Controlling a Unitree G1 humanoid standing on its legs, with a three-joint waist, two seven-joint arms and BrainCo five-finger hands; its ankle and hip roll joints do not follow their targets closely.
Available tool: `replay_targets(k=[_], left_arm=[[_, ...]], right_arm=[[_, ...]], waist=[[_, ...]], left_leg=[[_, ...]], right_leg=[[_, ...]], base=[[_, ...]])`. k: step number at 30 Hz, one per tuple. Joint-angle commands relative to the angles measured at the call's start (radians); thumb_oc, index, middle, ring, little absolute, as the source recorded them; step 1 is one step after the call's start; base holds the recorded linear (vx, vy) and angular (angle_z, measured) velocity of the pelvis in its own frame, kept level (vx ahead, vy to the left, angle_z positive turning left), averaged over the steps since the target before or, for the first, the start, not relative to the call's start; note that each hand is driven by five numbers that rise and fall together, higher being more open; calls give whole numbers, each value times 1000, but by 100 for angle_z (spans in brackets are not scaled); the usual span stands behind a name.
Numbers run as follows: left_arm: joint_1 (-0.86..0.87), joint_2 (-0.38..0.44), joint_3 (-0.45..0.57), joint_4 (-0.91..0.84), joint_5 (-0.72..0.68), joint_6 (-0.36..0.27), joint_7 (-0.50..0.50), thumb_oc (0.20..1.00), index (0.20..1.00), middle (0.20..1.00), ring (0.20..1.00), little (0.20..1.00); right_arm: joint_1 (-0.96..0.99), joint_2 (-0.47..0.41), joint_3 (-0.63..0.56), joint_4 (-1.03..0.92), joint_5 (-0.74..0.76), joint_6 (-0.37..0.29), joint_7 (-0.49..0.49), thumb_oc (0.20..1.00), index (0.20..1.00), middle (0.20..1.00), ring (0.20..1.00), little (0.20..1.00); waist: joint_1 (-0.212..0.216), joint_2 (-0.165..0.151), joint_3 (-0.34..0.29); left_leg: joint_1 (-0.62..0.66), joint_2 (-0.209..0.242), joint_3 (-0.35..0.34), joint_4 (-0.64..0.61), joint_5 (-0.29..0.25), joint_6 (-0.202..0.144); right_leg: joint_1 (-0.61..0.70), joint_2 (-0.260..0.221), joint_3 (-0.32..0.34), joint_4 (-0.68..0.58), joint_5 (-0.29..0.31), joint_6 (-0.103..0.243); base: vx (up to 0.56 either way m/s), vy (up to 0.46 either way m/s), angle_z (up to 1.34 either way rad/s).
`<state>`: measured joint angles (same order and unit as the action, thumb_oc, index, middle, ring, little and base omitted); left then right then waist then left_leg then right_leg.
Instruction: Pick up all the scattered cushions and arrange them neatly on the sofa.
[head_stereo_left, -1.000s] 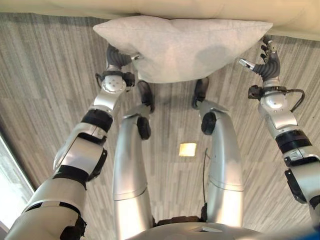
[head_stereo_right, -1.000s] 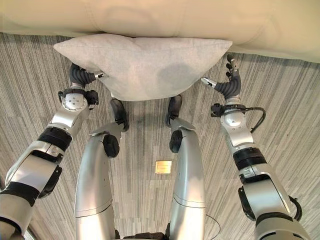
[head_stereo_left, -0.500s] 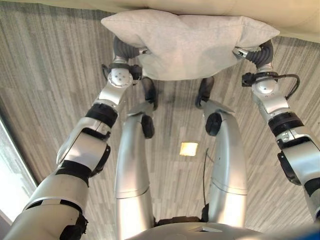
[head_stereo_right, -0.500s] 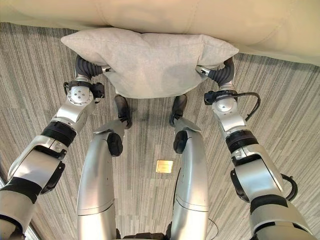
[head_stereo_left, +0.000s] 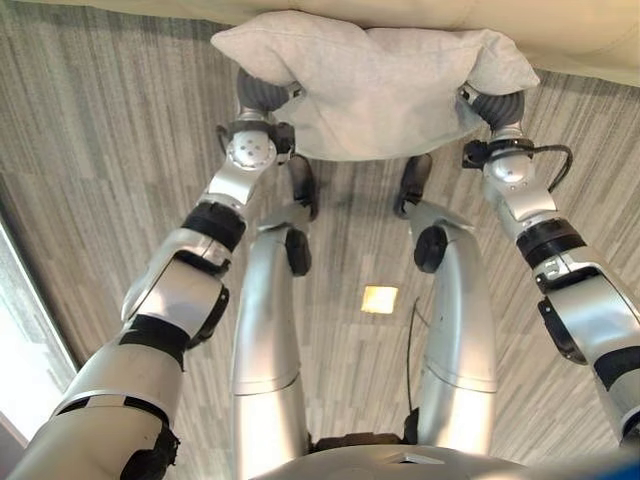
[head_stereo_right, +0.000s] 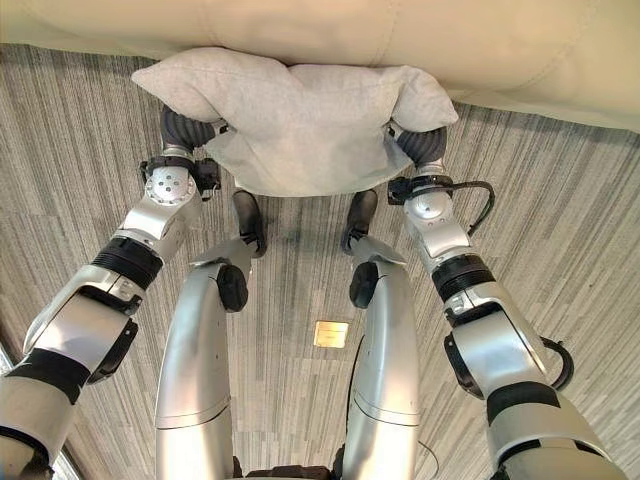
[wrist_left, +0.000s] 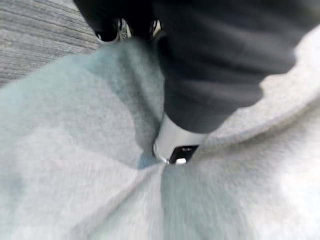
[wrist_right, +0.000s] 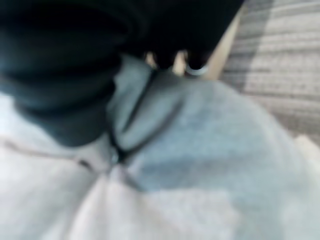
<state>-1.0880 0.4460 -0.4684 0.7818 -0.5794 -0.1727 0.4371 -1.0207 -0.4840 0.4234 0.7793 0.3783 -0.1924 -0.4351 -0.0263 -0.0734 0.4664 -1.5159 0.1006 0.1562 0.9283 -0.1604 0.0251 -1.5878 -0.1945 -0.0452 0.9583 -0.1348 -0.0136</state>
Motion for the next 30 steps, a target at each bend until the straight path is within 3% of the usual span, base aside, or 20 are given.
replay_targets(k=[1,8,15,22,23,27,30], left_arm=[[41,-79,54,-136,-16,-150,-11,200,200,200,200,200],[117,-73,100,-200,-8,-159,-31,200,200,200,200,200],[286,-126,109,-348,59,-155,-86,200,200,200,200,200],[566,-142,98,-534,107,-161,-178,200,200,200,200,200],[623,-145,93,-549,108,-154,-192,200,200,200,200,200],[830,-120,132,-572,113,-126,-236,200,200,200,200,200],[884,-114,151,-565,122,-113,-246,200,200,200,200,200]], right_arm=[[-3,101,104,-115,-32,-88,34,200,200,200,200,200],[58,75,35,-193,-22,-109,47,200,200,200,200,200],[239,78,-60,-348,-63,-125,69,200,200,200,200,200],[541,90,-141,-532,-163,-107,109,200,200,200,200,200],[596,91,-152,-538,-182,-94,118,200,200,200,200,200],[790,88,-218,-549,-208,-59,146,200,200,200,200,200],[849,87,-243,-555,-219,-49,156,200,200,200,200,200]], waist=[[-14,77,-178],[-16,79,-236],[-32,84,-251],[-33,54,-317],[-35,42,-314],[-32,29,-323],[-37,29,-342]], left_leg=[[-53,-57,-157,-21,-35,-18],[-2,-46,-150,-94,-19,-27],[252,-39,-157,-286,9,-44],[758,-42,-165,-570,36,-70],[841,-46,-154,-616,71,-68],[1199,-31,-123,-775,90,-79],[1289,-22,-109,-818,96,-85]], right_leg=[[18,38,-31,-82,53,87],[71,37,-48,-136,52,90],[318,33,-87,-293,58,94],[789,7,-126,-574,85,103],[880,0,-140,-635,118,96],[1229,32,-157,-776,110,98],[1316,55,-147,-815,101,99]], base=[[14,-13,-4],[-27,-14,4],[-76,-40,8],[20,-24,9],[62,2,4],[235,-46,-2],[181,-69,-12]])
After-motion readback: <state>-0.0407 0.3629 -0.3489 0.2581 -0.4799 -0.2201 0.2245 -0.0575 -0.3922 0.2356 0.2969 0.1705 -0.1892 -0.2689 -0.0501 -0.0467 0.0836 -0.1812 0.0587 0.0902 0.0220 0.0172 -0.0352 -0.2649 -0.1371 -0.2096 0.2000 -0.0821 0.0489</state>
